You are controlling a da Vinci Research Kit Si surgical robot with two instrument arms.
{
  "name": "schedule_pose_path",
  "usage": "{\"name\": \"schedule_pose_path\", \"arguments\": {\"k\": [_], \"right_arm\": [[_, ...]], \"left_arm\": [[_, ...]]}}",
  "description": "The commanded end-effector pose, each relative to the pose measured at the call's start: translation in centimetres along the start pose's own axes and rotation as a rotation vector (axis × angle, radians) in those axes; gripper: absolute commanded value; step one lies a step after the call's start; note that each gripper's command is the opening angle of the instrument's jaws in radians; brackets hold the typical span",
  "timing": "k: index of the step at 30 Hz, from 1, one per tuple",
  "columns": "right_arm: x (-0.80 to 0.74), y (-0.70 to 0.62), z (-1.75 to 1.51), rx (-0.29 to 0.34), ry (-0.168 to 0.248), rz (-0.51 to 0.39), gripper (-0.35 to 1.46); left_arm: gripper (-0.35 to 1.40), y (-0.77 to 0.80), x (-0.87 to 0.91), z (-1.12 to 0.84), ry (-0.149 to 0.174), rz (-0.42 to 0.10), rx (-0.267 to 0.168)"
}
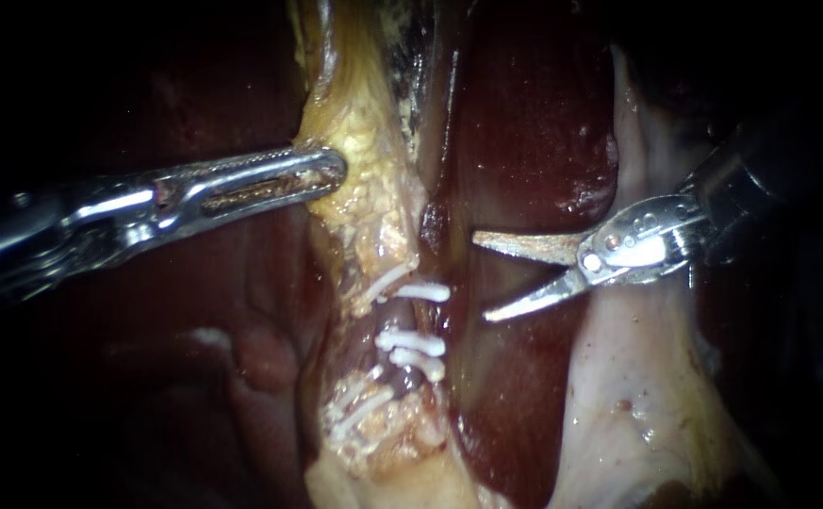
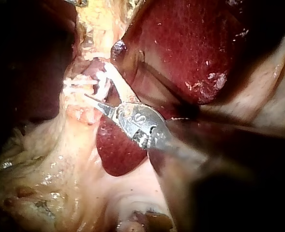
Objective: Go to the cutting position right tube
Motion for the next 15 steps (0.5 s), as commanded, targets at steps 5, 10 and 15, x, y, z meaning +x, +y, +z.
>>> {"name": "schedule_pose_path", "arguments": {"k": [5, 10, 15], "right_arm": [[-0.05, -0.18, 0.08, 0.085, 0.01, 0.163, 1.44], [-0.34, -0.4, 0.34, 0.19, -0.052, 0.282, 1.44], [-0.56, -0.41, 0.57, 0.252, -0.084, 0.377, 1.39]], "left_arm": [[-0.35, -0.05, -0.13, -0.24, 0.005, -0.007, 0.009], [-0.35, -0.08, -0.37, -0.66, -0.023, -0.021, -0.01], [-0.35, -0.12, -0.54, -0.92, -0.047, -0.032, -0.017]]}}
